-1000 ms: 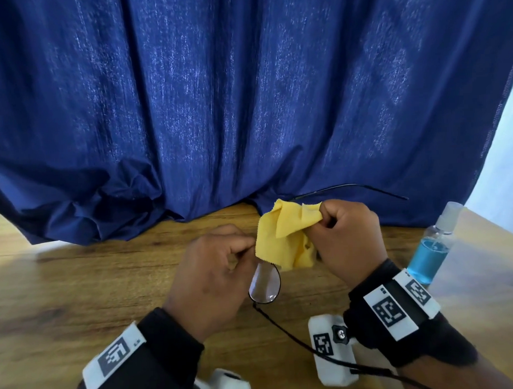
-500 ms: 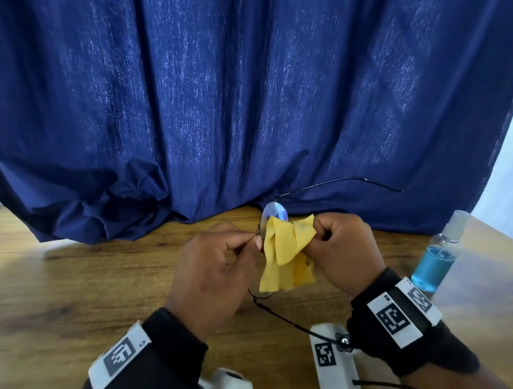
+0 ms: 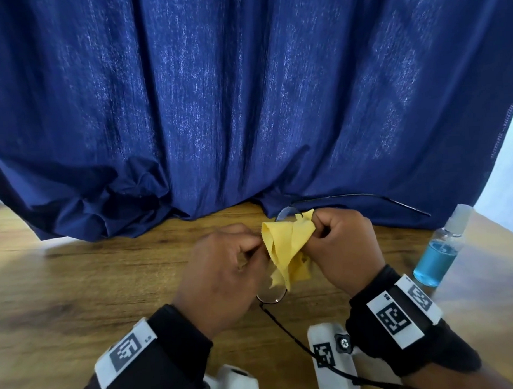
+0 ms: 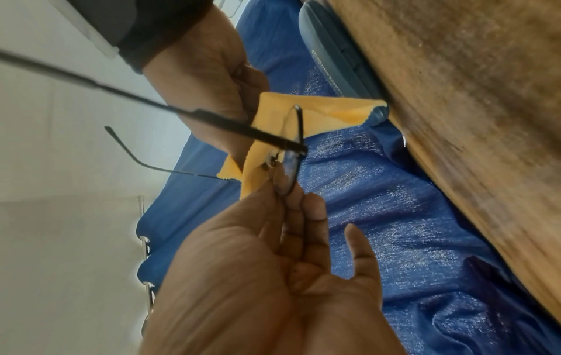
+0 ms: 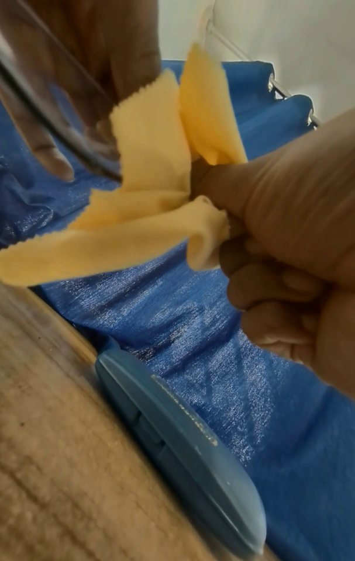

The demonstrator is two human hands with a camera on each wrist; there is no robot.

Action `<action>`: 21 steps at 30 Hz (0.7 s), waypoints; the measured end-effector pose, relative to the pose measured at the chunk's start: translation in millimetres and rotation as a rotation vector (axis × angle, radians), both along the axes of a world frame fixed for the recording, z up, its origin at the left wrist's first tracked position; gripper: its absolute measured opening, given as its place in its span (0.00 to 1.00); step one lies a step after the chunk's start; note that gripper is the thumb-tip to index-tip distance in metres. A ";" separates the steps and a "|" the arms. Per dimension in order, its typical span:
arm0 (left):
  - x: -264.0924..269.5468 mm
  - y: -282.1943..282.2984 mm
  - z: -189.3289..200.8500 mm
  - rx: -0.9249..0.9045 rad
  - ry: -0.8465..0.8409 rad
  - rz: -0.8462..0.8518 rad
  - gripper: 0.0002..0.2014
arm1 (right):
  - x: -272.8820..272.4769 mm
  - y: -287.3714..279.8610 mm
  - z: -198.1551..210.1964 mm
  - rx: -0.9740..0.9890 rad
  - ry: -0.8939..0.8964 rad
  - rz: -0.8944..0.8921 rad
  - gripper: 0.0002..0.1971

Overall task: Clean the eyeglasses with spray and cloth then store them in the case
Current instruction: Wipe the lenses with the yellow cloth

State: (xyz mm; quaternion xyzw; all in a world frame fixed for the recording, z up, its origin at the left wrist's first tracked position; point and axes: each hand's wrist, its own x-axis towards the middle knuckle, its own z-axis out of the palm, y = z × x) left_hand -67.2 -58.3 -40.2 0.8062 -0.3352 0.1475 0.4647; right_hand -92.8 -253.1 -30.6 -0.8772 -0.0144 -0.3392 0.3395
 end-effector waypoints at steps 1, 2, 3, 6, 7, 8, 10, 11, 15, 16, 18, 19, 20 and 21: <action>0.5 -0.2 -0.9 -0.005 -0.003 -0.005 0.10 | 0.0 -0.2 0.0 0.012 -0.005 -0.012 0.22; 0.8 -0.4 -1.1 -0.011 -0.009 -0.010 0.10 | -0.1 -0.8 0.6 0.034 -0.019 -0.026 0.21; 0.9 -0.3 -1.4 -0.016 -0.016 -0.014 0.10 | 0.1 -1.8 1.4 0.059 -0.038 -0.042 0.20; 0.8 -0.6 -2.1 -0.026 -0.021 -0.019 0.11 | 0.9 -5.9 3.5 0.098 -0.069 -0.092 0.21; 1.3 -0.5 -2.4 -0.029 -0.017 -0.015 0.11 | 1.4 -6.7 3.5 0.098 -0.067 -0.094 0.21; 2.0 -0.2 -2.6 -0.036 -0.013 -0.012 0.11 | 2.1 -7.7 3.0 0.090 -0.054 -0.087 0.21; 4.0 1.6 -1.9 -0.048 -0.004 -0.002 0.10 | 2.8 -8.4 1.9 0.058 0.007 -0.032 0.21; 4.7 2.7 -0.9 -0.046 -0.002 0.002 0.10 | 2.7 -8.0 1.6 0.042 0.044 0.004 0.20; 0.6 1.5 2.1 0.007 -0.001 -0.036 0.10 | 0.3 -1.9 1.6 0.050 0.037 0.048 0.21; -0.7 0.4 1.8 0.019 -0.001 -0.040 0.10 | 0.0 -1.3 1.7 0.067 0.006 0.016 0.21; -0.7 -0.3 0.9 0.027 0.001 -0.033 0.11 | 1.0 -3.0 3.4 0.095 -0.045 -0.066 0.21; 0.2 -0.2 0.5 0.016 0.010 -0.027 0.11 | 2.0 -5.8 3.6 0.101 -0.057 -0.102 0.21; 1.2 0.4 0.4 -0.003 0.026 -0.019 0.11 | 2.4 -8.0 4.4 0.102 -0.063 -0.126 0.22; 2.5 1.4 1.1 -0.032 0.046 -0.007 0.10 | 3.5 -10.6 4.7 0.100 -0.069 -0.141 0.23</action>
